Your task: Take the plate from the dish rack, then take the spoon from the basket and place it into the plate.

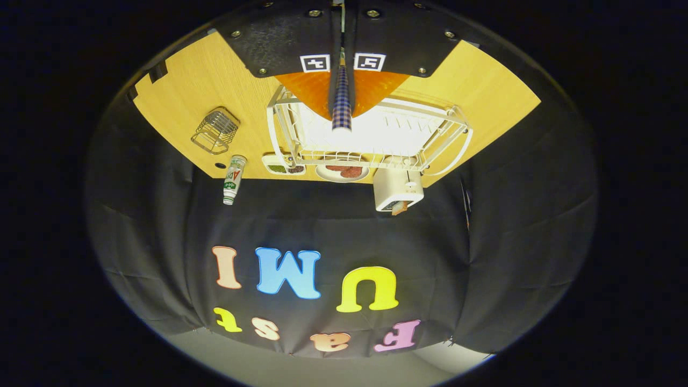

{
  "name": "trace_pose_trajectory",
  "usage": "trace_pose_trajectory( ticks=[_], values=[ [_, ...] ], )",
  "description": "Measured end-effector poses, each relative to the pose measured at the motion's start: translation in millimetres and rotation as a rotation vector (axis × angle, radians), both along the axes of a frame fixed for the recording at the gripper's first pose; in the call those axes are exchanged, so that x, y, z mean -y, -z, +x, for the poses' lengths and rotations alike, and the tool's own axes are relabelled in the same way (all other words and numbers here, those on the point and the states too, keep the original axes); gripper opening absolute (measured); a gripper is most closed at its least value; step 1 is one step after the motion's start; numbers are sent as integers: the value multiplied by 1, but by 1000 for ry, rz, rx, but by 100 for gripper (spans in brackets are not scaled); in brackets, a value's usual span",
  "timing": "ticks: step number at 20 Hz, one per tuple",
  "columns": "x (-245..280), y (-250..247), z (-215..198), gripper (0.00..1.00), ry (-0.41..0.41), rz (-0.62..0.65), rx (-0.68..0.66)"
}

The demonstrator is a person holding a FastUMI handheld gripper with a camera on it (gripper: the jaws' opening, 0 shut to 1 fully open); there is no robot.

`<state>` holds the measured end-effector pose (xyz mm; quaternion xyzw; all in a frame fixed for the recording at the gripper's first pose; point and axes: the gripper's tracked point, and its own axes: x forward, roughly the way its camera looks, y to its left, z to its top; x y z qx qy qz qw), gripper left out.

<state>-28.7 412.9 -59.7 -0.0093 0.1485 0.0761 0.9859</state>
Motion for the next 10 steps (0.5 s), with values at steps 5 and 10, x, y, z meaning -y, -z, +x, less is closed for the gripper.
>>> trace_pose_trajectory(
  ticks=[5, 10],
  values=[
    [-2, 35, 9, 6, 2, 15, -67],
    [9, 43, 17, 12, 55, 63, -98]
  ],
)
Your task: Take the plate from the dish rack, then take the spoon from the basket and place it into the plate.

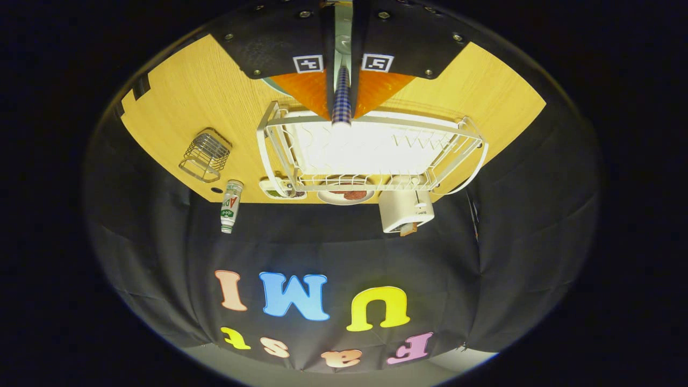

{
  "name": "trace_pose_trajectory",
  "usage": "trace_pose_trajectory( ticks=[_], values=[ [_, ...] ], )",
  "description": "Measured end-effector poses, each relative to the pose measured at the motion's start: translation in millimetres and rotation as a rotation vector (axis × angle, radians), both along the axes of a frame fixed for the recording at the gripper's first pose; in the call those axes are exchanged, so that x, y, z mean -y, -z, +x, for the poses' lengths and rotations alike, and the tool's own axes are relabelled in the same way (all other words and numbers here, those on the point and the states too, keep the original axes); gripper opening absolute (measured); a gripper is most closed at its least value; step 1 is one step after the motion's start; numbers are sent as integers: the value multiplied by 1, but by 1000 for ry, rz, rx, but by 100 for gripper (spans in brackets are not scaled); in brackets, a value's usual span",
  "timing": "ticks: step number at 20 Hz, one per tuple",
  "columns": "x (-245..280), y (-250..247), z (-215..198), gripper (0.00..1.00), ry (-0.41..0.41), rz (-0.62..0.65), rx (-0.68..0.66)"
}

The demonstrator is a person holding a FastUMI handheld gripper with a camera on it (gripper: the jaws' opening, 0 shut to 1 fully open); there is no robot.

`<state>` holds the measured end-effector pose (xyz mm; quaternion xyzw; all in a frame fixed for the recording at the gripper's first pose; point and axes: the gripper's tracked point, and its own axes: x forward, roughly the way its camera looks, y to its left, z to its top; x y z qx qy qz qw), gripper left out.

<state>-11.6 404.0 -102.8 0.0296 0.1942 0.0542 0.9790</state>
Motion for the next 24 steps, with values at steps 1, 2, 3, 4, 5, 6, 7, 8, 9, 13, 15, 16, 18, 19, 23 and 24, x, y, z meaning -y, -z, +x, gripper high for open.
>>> trace_pose_trajectory(
  ticks=[1, 2, 3, 4, 5, 6, 7, 8, 9, 13, 15, 16, 18, 19, 23, 24],
  values=[
    [3, 0, 2, 14, 5, -3, -3],
    [3, -2, 4, 19, 1, -1, -1],
    [7, -2, 6, 27, 13, -12, -1],
    [16, -3, 6, 45, 34, -31, -5],
    [18, -5, 7, 45, 42, -31, -6],
    [18, -7, 9, 45, 45, -22, -5],
    [19, -8, 9, 45, 48, -16, -4],
    [22, -12, 10, 45, 53, -14, -2],
    [24, -14, 10, 45, 56, -14, 1],
    [28, -46, 18, 45, 53, -16, 42],
    [32, -79, 22, 45, 47, -24, 102],
    [35, -97, 24, 45, 47, -26, 140],
    [42, -133, 27, 45, 51, -25, 209],
    [48, -150, 28, 45, 58, -27, 242],
    [69, -215, 29, 45, 85, -18, 376],
    [75, -226, 29, 45, 90, -12, 398]
  ],
)
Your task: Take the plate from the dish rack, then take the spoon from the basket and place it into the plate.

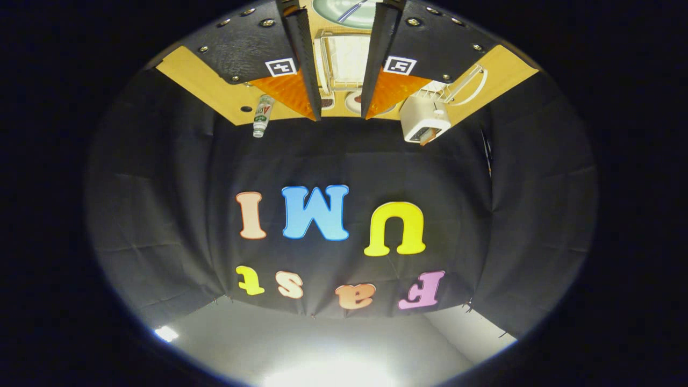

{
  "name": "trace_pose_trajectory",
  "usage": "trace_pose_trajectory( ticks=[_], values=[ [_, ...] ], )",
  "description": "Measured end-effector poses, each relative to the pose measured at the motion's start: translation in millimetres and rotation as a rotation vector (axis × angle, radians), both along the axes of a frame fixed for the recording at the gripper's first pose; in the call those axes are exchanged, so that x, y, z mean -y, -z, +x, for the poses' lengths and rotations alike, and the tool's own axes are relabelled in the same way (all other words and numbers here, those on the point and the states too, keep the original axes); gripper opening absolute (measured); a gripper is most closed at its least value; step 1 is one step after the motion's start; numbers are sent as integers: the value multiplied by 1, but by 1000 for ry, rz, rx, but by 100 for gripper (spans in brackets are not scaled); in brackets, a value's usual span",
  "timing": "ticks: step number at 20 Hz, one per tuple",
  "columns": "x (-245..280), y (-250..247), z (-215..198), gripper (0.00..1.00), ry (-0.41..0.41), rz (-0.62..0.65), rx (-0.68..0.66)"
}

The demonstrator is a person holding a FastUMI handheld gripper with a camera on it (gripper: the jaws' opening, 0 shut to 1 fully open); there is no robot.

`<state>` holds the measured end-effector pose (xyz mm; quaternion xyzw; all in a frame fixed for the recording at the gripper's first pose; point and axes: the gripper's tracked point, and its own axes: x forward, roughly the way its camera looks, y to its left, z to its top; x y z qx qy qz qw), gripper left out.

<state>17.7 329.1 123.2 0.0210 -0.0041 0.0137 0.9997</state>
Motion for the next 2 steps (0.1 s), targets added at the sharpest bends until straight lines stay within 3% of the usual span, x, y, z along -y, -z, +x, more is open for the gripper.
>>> trace_pose_trajectory(
  ticks=[2],
  values=[
    [11, -16, 0, 45, 8, 6, 30]
  ],
)
